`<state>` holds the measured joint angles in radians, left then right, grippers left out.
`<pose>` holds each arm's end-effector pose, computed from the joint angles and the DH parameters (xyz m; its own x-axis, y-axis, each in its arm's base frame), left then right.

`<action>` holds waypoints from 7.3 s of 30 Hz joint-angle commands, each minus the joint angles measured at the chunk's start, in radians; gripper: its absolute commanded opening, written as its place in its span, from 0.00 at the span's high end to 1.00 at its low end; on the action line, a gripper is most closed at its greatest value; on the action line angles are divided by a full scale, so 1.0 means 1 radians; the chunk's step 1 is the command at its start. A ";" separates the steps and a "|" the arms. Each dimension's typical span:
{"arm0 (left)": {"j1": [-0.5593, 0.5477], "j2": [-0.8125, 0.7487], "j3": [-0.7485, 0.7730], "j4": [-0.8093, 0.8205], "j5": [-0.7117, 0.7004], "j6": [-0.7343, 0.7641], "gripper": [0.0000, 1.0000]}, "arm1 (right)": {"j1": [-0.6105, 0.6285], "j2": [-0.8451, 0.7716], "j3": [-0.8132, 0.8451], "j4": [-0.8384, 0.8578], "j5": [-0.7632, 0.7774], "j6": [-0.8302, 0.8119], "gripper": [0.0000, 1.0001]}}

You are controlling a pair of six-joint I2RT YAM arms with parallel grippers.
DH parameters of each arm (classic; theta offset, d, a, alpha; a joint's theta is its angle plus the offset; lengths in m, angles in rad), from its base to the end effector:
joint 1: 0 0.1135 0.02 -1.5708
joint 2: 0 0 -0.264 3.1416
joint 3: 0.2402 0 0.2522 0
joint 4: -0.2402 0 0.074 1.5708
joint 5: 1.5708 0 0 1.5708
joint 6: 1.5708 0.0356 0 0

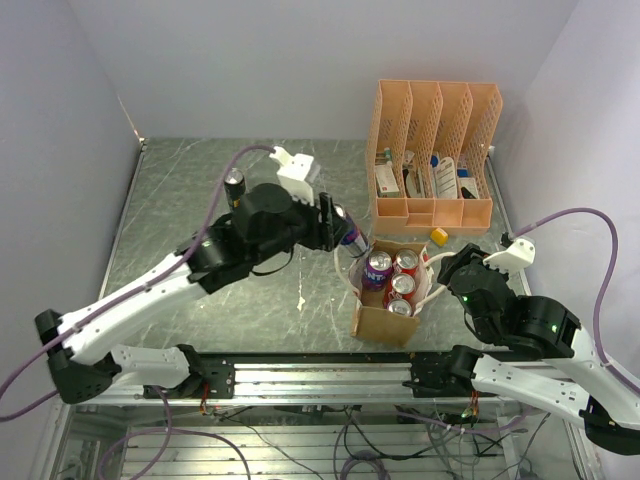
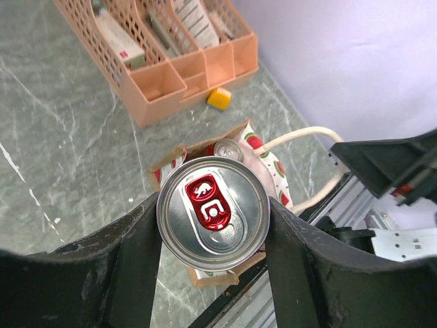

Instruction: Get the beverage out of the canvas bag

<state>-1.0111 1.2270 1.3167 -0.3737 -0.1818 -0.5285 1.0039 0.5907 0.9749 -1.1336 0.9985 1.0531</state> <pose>0.1511 -0.2290 0.4132 -0.5023 -0.1324 -0.8545 0.5652 0.6977 -0.4403 0.0648 0.0460 0.3444 -0.2908 0.4195 -0.8599 0.2554 0.9002 0.3528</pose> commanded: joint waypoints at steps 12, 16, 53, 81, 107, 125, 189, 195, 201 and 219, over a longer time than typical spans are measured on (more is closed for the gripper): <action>0.006 -0.355 -0.105 -0.290 -0.449 0.022 0.93 | 0.005 0.011 -0.007 0.018 -0.009 -0.018 0.45; 0.008 -0.422 -0.218 -0.288 -0.659 0.009 0.93 | 0.004 0.017 -0.006 0.021 -0.012 -0.021 0.45; 0.701 0.143 -0.333 0.343 -0.361 0.052 0.93 | 0.005 0.066 -0.008 0.026 -0.016 -0.037 0.45; 0.769 0.292 -0.318 0.430 -0.107 0.313 0.82 | 0.005 0.076 -0.015 0.041 -0.027 -0.063 0.44; 0.673 -0.239 -0.555 0.371 0.376 0.061 0.10 | 0.004 0.036 -0.013 0.046 -0.035 -0.060 0.44; -0.108 -0.259 -0.588 0.433 -0.020 -0.129 0.18 | 0.004 0.078 -0.009 0.033 -0.021 -0.047 0.44; -0.460 0.582 0.076 0.035 -0.169 0.031 0.00 | 0.005 0.013 -0.007 0.009 -0.006 -0.009 0.45; -0.459 0.644 0.118 -0.005 -0.165 0.022 0.01 | 0.004 0.007 -0.007 0.008 -0.004 -0.008 0.45; -0.458 0.711 0.151 -0.053 -0.159 -0.005 0.00 | 0.005 0.010 -0.006 0.008 -0.004 -0.008 0.45; -0.453 0.684 0.078 -0.103 -0.156 -0.064 0.03 | 0.004 0.013 -0.007 0.013 -0.007 -0.013 0.45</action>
<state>-1.4414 1.8465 1.4292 -0.3813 -0.4606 -0.5850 1.0039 0.6037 0.9627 -1.1351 0.9680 1.0241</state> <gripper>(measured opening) 0.963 0.552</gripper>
